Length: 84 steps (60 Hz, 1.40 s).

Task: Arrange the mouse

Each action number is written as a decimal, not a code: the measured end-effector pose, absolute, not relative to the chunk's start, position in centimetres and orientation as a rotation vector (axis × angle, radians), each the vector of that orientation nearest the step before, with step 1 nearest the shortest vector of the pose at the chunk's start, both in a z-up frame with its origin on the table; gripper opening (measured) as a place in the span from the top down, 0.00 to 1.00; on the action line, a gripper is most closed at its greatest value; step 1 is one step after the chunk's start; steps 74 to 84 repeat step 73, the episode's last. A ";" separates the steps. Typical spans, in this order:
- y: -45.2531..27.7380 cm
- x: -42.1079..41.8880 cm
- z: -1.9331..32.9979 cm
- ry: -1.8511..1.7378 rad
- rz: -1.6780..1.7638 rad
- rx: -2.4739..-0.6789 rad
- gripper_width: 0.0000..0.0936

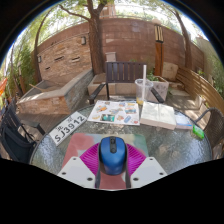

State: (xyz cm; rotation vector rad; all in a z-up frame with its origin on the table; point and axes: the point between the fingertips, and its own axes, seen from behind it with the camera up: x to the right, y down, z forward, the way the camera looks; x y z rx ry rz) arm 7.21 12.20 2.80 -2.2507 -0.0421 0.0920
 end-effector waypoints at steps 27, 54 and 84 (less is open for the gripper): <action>6.5 5.1 7.5 -0.128 0.013 -2.285 0.09; -12.4 1.8 21.7 0.018 -0.139 -2.159 0.09; -18.5 -0.5 23.0 0.022 -0.157 -2.143 0.09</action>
